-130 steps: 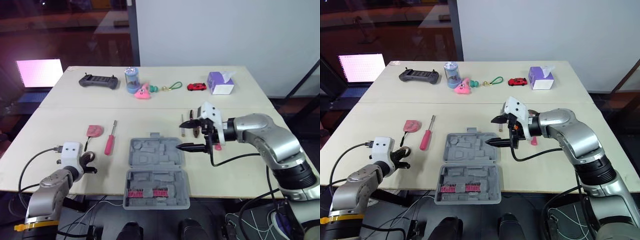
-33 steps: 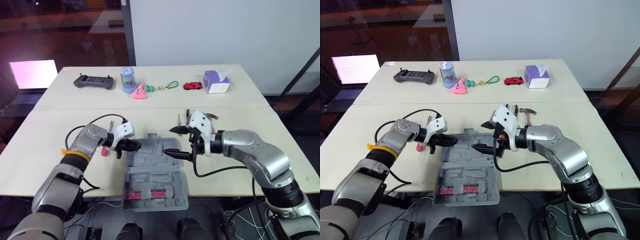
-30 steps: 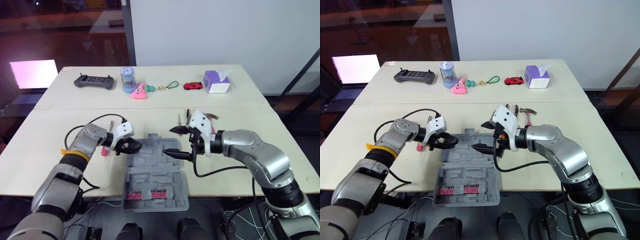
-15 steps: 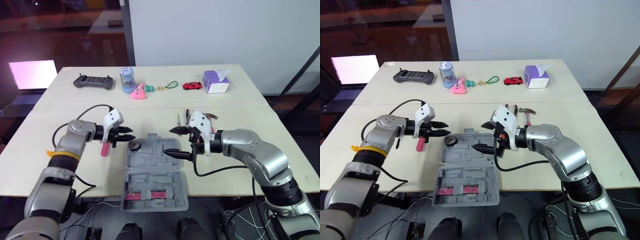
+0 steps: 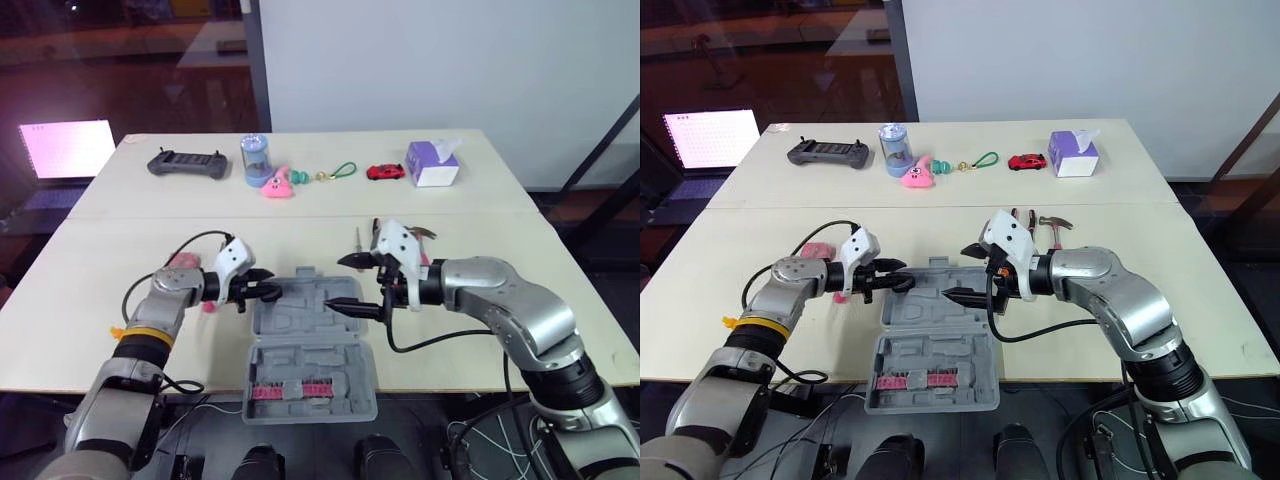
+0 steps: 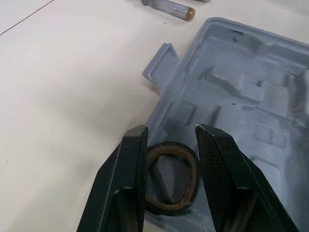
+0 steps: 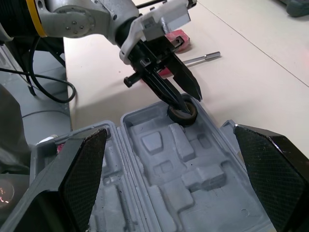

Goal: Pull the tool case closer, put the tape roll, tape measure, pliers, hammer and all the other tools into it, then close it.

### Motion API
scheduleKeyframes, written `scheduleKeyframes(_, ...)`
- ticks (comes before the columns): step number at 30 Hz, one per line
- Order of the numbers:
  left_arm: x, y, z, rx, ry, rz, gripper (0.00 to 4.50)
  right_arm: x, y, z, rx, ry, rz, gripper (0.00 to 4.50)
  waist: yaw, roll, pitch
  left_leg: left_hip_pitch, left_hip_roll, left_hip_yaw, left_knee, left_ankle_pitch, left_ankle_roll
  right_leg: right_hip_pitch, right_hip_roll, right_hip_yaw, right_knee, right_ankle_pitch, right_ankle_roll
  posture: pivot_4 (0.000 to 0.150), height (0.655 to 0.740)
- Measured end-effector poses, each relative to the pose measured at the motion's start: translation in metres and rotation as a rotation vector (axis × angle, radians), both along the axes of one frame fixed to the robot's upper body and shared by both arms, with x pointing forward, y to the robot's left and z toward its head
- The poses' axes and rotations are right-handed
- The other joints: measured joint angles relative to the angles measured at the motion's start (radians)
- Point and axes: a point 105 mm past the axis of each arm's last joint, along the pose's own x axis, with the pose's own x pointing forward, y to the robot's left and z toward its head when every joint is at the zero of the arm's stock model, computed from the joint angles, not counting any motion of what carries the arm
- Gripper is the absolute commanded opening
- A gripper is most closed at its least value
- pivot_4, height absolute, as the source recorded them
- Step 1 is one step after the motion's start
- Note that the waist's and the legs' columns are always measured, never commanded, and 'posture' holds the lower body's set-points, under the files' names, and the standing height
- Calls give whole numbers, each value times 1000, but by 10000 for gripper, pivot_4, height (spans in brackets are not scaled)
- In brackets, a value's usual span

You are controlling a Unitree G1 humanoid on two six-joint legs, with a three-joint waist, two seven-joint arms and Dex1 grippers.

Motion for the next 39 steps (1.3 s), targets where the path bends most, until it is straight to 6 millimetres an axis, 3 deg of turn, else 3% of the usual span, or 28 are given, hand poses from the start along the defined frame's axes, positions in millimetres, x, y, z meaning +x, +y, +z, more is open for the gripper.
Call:
scheduleKeyframes(8, 1, -1, -21, 61, -1, 0, 16508, 1, 0, 1, -3, -8, -1, 45000, 1, 0, -1, 1, 0, 0, 0, 0, 0, 1, 0, 0, 0, 0, 0, 1500, 7400)
scheduleKeyframes(17, 1, -2, -19, 53, 4, -11, 16508, 1, -1, -1, -3, -3, -6, 45000, 2, 0, -1, 1, 0, 0, 1, 0, 0, 1, 0, 0, 0, 0, 0, 1500, 7400)
scheduleKeyframes(20, -1, 7, -14, 37, 21, -1, 16508, 1, -8, -4, -22, 2, -23, 45000, 0, 0, -1, 0, 0, 0, 1, 0, 0, 1, 0, 0, 0, 0, 0, 1500, 7400)
scheduleKeyframes(21, -2, 15, -9, 25, 17, 15, 16508, 4, -14, -4, -20, 2, -45, 45000, -4, 0, -1, 0, 0, 0, 0, 0, 0, 0, 0, 0, 0, 0, 0, 1500, 7400)
scheduleKeyframes(24, -6, 41, 16, -26, -29, 79, 24558, 20, -37, -1, -5, -16, -156, 45000, -14, 0, -1, 0, 0, -1, 0, 0, 0, 0, 0, 0, 2, 0, 0, 1500, 7400)
scheduleKeyframes(28, -26, 61, 34, -73, -71, 131, 42338, 31, -68, -6, -4, -24, -263, 45000, -18, 0, -1, 0, 0, -1, -1, 0, 0, 0, 0, 0, 1, 0, 0, 1500, 7400)
scheduleKeyframes(29, -31, 68, 34, -81, -71, 155, 44449, 34, -76, -10, -3, -19, -297, 45000, -20, 0, -1, 1, 0, -1, -1, 0, 0, 0, 0, 0, 2, 0, 0, 1500, 7400)
scheduleKeyframes(33, -63, 105, 31, -111, -70, 317, 44449, 36, -121, -27, -26, -20, -439, 45000, -21, 0, 0, 1, 0, 0, -1, -3, 6, -1, 0, 1, 2, 0, 0, 1500, 7400)
scheduleKeyframes(36, -88, 139, 23, -121, -65, 485, 44449, 25, -154, -40, -41, -9, -531, 45000, -15, 0, 0, 1, 0, 0, -1, -4, 6, 0, 0, 1, 1, 0, 0, 1500, 7400)
scheduleKeyframes(39, -105, 162, 19, -123, -65, 602, 44449, 11, -170, -54, -40, 20, -579, 45000, 0, 0, 0, 2, 0, 1, 0, -4, 6, 1, 0, 1, 1, 0, 0, 1500, 7400)
